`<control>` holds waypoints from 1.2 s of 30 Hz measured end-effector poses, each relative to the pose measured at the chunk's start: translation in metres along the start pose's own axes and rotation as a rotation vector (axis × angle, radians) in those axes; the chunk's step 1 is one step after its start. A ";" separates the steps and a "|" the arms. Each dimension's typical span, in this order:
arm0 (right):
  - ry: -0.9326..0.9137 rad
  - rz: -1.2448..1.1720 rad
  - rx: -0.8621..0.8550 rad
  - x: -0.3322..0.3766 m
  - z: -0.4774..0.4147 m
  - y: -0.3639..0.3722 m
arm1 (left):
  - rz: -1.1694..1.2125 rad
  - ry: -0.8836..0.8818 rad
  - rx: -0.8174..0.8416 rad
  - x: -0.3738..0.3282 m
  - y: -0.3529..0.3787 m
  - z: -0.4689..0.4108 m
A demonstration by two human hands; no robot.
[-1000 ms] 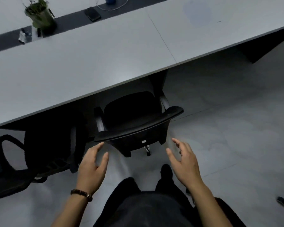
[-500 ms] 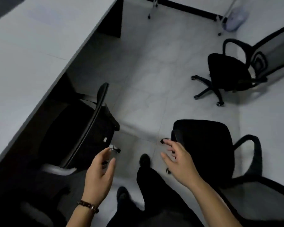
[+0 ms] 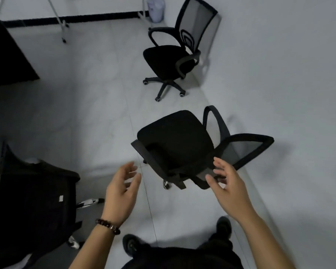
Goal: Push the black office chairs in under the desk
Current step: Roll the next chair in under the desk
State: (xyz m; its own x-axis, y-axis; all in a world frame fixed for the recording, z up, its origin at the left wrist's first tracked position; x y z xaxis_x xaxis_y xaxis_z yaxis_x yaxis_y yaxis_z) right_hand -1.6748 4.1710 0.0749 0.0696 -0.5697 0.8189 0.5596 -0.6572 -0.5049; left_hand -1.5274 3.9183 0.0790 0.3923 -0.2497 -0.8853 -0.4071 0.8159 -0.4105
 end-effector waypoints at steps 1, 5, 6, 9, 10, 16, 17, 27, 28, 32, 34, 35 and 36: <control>0.014 -0.005 -0.003 -0.021 0.001 -0.015 | -0.010 -0.003 0.006 -0.006 0.023 -0.002; 0.042 0.043 0.074 -0.103 0.001 -0.082 | -0.023 -0.075 0.003 -0.030 0.126 0.003; 0.041 0.058 0.101 -0.121 -0.001 -0.102 | -0.026 -0.104 -0.014 -0.037 0.153 0.006; 0.017 0.075 0.157 -0.154 -0.008 -0.157 | -0.023 -0.176 -0.046 -0.061 0.225 0.017; 0.009 0.083 0.166 -0.160 -0.013 -0.174 | -0.031 -0.203 -0.040 -0.069 0.245 0.017; -0.020 0.124 0.205 -0.169 -0.058 -0.248 | -0.097 -0.259 -0.081 -0.108 0.304 -0.007; -0.039 0.141 0.219 -0.170 -0.069 -0.251 | -0.107 -0.263 -0.100 -0.108 0.308 -0.015; -0.139 0.502 0.369 -0.198 -0.198 -0.200 | -0.495 -0.508 -0.130 -0.034 0.332 -0.095; -0.155 0.614 0.380 -0.205 -0.208 -0.193 | -0.566 -0.542 -0.139 -0.030 0.336 -0.100; -0.233 0.852 0.368 -0.218 -0.237 -0.187 | -0.632 -0.582 -0.185 -0.034 0.350 -0.112; -0.242 0.906 0.384 -0.214 -0.255 -0.190 | -0.645 -0.619 -0.161 -0.033 0.354 -0.120; -0.249 0.921 0.386 -0.212 -0.264 -0.191 | -0.647 -0.631 -0.150 -0.033 0.356 -0.125; -0.253 0.925 0.395 -0.208 -0.276 -0.191 | -0.639 -0.646 -0.147 -0.035 0.355 -0.134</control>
State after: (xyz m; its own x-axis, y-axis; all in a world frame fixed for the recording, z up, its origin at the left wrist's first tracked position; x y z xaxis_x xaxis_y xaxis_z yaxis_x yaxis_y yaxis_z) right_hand -2.0242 4.2790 -0.0746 0.7562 -0.6187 0.2129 0.4264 0.2192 -0.8775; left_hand -1.7959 4.1464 -0.0652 0.9451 -0.2547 -0.2048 -0.0377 0.5375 -0.8424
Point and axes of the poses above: each hand's wrist, its own z-axis away from the middle knuckle, its own y-axis out of the palm, x = y × z, the point moved 4 cm from there along -z, towards the middle knuckle, and after that the axes turned 9 degrees about x, right-handed, at the moved point
